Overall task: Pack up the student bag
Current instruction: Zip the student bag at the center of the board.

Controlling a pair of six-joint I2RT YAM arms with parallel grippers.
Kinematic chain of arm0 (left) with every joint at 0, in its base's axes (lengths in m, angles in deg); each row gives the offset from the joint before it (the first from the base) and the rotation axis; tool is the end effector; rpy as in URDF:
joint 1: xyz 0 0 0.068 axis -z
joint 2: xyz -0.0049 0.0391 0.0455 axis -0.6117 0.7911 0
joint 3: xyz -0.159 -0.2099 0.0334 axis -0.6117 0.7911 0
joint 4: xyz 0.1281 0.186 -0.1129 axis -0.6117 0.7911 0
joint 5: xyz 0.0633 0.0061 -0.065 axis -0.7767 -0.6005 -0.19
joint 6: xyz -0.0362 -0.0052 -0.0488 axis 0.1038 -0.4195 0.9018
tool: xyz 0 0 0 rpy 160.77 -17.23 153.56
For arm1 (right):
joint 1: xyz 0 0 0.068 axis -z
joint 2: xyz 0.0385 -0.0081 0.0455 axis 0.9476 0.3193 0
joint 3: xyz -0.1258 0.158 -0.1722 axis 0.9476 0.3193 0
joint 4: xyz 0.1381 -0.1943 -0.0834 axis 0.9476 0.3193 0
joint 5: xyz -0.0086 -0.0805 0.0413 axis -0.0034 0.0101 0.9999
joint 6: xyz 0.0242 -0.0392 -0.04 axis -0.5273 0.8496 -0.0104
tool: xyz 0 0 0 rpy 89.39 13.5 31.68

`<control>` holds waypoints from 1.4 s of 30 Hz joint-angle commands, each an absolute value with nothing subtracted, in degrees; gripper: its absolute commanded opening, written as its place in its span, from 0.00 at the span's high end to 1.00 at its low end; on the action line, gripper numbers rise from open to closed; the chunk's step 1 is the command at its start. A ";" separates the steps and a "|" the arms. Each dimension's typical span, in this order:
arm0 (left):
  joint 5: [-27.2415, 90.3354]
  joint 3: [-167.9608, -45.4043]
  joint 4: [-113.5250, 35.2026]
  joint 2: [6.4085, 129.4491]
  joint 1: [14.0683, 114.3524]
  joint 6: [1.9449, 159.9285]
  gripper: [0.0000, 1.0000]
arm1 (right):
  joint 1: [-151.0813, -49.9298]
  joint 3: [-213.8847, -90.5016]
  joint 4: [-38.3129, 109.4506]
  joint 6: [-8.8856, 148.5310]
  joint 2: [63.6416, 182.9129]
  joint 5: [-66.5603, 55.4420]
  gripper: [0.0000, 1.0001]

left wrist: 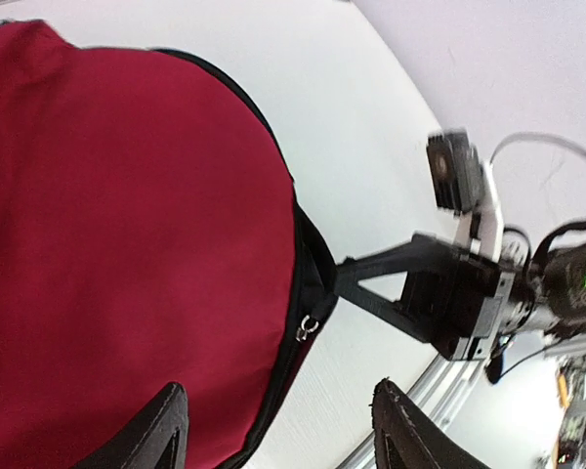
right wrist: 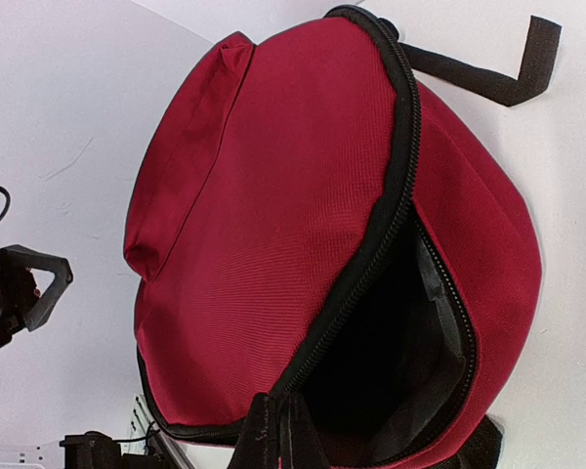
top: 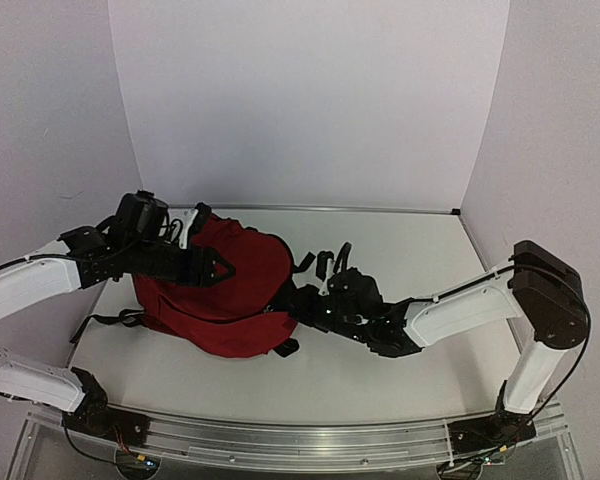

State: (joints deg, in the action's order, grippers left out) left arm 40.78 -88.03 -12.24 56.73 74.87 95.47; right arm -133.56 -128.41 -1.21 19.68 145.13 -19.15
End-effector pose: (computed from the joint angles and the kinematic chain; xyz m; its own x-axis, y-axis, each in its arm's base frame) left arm 0.1883 -0.1599 0.2913 -0.7550 0.0455 -0.6541 0.4886 0.7042 -0.5151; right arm 0.1848 0.3404 0.1872 -0.7636 0.3394 -0.5493 -0.3536 0.4920 0.7956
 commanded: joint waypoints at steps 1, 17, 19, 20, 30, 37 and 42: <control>32.79 -91.62 -13.72 63.67 84.83 87.35 0.35 | -132.61 -129.33 -3.83 19.20 144.17 -17.00 1.00; 12.97 -94.42 -14.15 76.68 96.64 81.70 0.54 | -130.93 -127.06 -7.62 16.17 144.41 -14.69 1.00; 12.83 -94.36 -14.22 77.05 96.90 81.69 0.60 | -130.88 -127.14 -7.74 16.11 144.49 -14.74 1.00; 12.76 -94.33 -14.19 77.21 97.03 81.67 0.64 | -130.86 -127.21 -7.74 16.14 144.50 -14.80 1.00; 13.51 -93.61 -12.02 77.14 98.30 83.13 1.00 | -128.77 -126.65 -7.28 16.81 143.13 -16.50 1.00; 14.51 -91.47 -10.75 74.34 98.63 85.88 1.00 | -125.69 -126.84 -3.05 19.72 141.73 -19.87 1.00; 18.41 -90.85 -8.06 71.65 98.65 87.61 1.00 | -121.49 -127.58 -1.73 21.88 141.93 -20.13 1.00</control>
